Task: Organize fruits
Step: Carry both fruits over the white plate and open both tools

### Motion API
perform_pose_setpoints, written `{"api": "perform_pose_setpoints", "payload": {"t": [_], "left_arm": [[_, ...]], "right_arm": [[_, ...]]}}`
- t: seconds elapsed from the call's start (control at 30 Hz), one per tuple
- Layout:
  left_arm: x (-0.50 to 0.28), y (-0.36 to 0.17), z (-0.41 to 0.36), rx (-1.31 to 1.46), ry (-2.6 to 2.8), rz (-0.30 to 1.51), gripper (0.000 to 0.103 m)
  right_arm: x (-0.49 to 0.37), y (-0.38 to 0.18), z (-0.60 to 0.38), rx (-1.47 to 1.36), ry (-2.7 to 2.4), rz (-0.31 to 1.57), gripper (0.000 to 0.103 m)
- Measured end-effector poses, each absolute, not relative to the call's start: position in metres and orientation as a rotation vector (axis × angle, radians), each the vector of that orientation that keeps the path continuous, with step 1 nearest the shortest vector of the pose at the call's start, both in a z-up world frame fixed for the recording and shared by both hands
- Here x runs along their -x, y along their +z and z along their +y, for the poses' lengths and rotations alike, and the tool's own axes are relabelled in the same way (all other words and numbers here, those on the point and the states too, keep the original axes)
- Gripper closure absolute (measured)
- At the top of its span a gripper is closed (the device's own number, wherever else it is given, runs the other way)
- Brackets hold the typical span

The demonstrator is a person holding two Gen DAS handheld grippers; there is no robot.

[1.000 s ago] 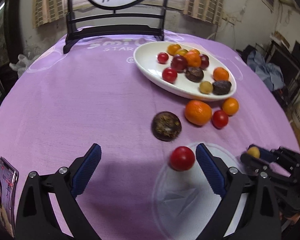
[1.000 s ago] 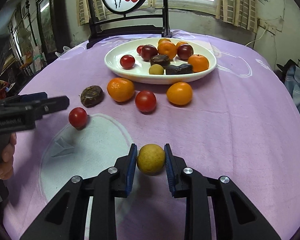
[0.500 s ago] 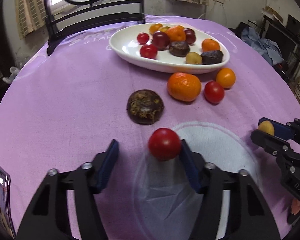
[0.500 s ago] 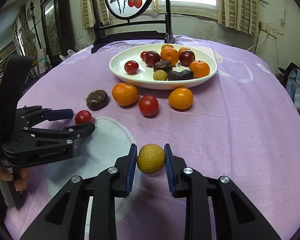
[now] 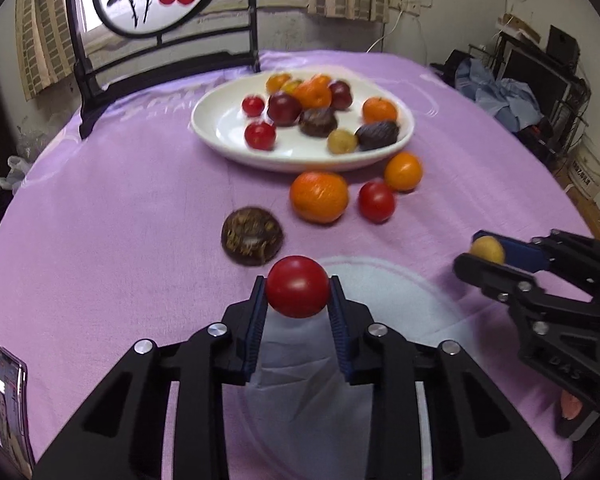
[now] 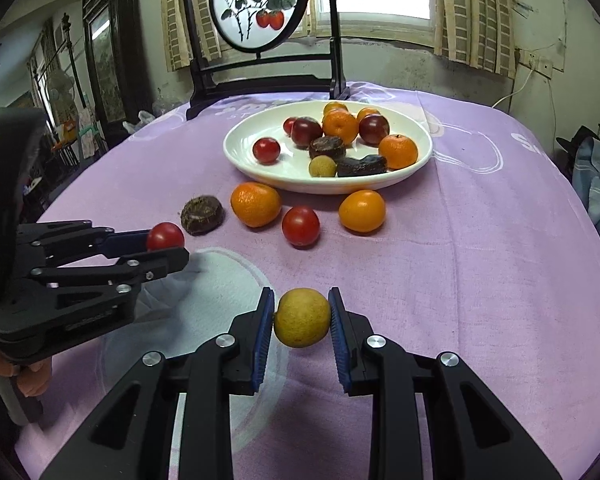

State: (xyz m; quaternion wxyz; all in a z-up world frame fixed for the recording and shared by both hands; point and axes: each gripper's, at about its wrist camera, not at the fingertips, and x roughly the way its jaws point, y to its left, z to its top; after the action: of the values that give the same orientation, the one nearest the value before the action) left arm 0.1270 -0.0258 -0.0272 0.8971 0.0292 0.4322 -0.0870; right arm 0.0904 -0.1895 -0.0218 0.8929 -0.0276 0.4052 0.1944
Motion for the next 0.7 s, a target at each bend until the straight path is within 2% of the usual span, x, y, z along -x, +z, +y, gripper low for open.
{"api": "perform_pose_setpoints", "payload": {"t": [0.17, 0.4, 0.7], "left_arm": [[-0.134, -0.001, -0.031, -0.027, -0.230, 0.875, 0.073], [-0.187, 0.024, -0.026, 0.032, -0.188, 0.842, 0.073], [-0.271, 0.007, -0.025, 0.016, -0.091, 0.904, 0.073]], "right_arm": [[-0.090, 0.005, -0.198, 0.014, 0.411, 0.766, 0.075], [-0.125, 0.027, -0.201, 0.053, 0.365, 0.716, 0.075], [-0.203, 0.010, -0.177, 0.067, 0.346, 0.749, 0.075]]}}
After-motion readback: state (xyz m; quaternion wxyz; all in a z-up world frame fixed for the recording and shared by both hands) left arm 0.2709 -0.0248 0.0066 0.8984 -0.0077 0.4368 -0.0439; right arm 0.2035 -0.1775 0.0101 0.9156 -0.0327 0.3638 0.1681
